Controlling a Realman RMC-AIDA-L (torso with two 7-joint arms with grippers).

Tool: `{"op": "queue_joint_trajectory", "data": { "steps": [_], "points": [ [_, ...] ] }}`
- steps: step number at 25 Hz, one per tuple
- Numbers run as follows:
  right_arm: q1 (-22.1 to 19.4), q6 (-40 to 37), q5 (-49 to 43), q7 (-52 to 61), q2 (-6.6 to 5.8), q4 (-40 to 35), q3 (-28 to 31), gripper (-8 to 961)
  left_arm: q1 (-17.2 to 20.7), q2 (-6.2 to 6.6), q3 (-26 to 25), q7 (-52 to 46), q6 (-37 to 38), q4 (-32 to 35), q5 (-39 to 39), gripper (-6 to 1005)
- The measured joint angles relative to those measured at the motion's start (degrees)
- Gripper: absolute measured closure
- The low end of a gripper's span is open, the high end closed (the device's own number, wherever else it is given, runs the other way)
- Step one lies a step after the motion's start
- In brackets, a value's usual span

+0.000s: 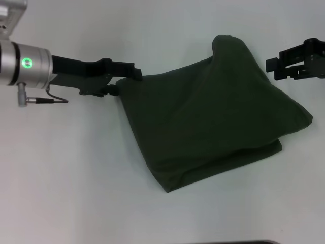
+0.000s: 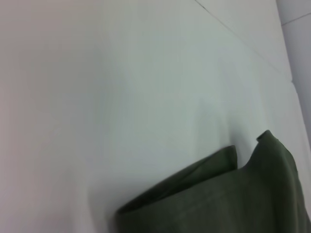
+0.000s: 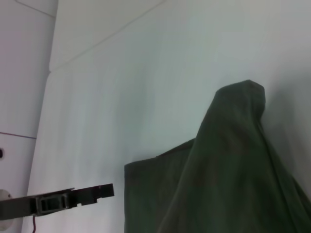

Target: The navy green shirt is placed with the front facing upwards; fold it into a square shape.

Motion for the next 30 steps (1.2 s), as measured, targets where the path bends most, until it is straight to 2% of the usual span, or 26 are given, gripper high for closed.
{"op": "queue_joint_trajectory", "data": {
  "steps": [4,9,30],
  "points": [
    [0.16,0.25,-0.01,0.01,-0.01,0.00,0.02,499,-0.79,-0.35,2.18,-0.92,-3.30,-0.09,0.53,150],
    [-0.06,0.29,-0.03,0.03,-0.01,0.00,0.04,499,-2.14,-0.70,3.27,-2.95,-6.75,-0.08,5.29,172],
    [-0.65,0.02,-0.02,0.03,-0.07,0.44,1.57,498,-5.55,-2.68,6.40,-3.69,-9.99,-1.49,8.64,259]
  ]
}}
